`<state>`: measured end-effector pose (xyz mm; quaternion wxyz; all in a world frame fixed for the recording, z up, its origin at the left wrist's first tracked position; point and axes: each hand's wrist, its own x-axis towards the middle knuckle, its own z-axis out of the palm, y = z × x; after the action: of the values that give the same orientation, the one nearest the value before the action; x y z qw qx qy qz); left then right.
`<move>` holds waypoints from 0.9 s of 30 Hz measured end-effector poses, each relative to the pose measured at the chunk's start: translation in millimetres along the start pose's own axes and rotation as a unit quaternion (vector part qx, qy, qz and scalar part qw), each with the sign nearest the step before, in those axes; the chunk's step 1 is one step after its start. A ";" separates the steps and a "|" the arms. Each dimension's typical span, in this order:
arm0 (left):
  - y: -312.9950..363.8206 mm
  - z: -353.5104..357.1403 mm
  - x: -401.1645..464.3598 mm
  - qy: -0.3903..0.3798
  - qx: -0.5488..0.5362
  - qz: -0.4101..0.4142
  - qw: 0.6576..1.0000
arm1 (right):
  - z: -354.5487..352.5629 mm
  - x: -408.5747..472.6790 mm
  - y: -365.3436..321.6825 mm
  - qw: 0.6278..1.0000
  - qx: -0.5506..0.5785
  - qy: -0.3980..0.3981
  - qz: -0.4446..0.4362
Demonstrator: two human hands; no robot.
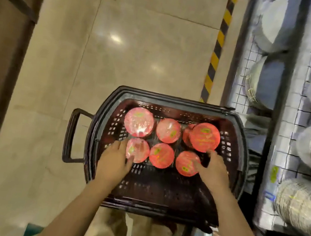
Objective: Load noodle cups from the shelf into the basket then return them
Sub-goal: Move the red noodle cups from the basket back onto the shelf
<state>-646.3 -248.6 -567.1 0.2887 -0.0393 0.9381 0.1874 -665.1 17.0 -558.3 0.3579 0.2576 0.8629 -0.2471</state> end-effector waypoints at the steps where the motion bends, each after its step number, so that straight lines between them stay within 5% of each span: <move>1: 1.4 11.7 14.7 -0.005 0.003 -0.023 1.000 | 6.7 19.2 3.9 1.000 -0.005 -0.005 -0.001; 8: -14.6 74.7 99.5 0.022 0.011 -0.108 0.994 | 44.5 107.2 24.0 0.996 -0.034 0.079 0.035; 16: -29.6 98.2 152.6 0.015 -0.030 -0.110 0.993 | 65.6 149.6 30.8 0.984 0.004 0.169 0.060; 27: -25.1 104.3 150.3 0.040 -0.012 -0.120 0.992 | 79.9 151.5 28.8 0.985 0.034 0.170 0.026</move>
<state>-711.5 -227.7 -738.5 0.2709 -0.1624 0.9350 0.1613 -700.6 30.2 -727.8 0.2036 0.3305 0.8950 -0.2198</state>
